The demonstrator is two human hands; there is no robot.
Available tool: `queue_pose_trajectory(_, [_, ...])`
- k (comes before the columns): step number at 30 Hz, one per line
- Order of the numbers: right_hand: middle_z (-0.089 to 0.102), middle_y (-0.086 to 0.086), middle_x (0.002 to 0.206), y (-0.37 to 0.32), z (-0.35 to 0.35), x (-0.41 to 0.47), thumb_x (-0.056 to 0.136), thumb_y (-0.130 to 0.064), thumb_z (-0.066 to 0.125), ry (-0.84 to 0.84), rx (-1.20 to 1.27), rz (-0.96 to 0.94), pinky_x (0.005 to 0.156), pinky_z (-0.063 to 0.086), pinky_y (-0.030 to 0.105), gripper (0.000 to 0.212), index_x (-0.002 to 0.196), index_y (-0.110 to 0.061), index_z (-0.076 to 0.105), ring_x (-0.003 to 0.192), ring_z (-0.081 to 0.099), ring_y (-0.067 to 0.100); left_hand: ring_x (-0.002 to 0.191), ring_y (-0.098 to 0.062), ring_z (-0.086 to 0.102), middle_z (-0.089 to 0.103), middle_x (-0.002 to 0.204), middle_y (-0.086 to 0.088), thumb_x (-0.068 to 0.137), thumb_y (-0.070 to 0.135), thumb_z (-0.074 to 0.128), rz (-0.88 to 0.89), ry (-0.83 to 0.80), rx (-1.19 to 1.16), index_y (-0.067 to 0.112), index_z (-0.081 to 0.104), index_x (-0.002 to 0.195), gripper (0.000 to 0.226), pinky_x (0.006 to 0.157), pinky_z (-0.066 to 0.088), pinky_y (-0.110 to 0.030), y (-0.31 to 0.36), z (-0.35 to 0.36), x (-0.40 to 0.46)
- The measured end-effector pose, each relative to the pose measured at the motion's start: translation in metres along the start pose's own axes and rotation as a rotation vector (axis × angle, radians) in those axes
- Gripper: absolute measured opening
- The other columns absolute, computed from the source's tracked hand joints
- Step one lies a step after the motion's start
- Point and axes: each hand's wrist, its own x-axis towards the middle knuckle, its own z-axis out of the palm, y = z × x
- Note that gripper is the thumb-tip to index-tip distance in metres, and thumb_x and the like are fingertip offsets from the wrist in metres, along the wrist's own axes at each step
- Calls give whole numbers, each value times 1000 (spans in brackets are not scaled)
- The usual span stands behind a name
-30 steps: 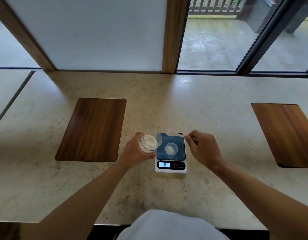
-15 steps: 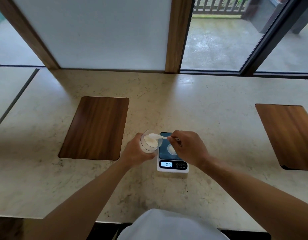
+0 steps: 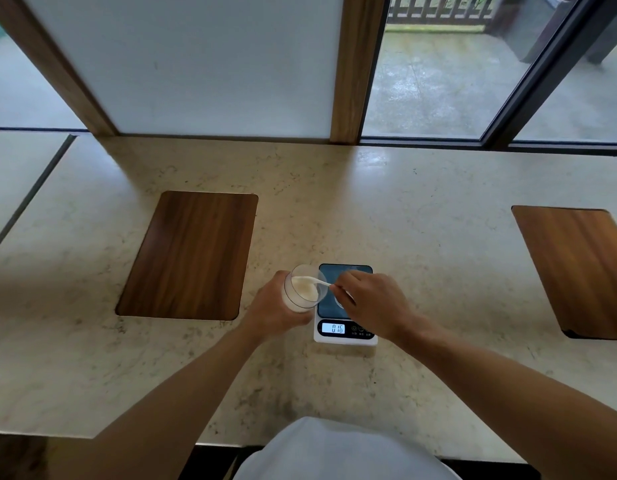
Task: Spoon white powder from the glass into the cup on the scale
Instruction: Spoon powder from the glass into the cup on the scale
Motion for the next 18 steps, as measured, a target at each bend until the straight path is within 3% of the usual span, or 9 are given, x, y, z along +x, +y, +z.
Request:
queue_pose_trajectory(6, [60,2,59,-1,4,-3,94,-20,66,21,-21,-63,35,47,32,22,75,-8,65,40,47,18,94,0,60,54,106,28,53,58,83,1,-11,-7,42,40,125,85,69,41,-5,1,2,-1])
queue_pose_trajectory(18, [62,2,67,-3,3,-2,100,-26,54,-95,-49,25,46,51,35,28,81,-9,66,49,52,19,95,-1,58,57,114,15,60,45,91,5,-23,24,40,39,126,85,76,40,-7,-1,2,2])
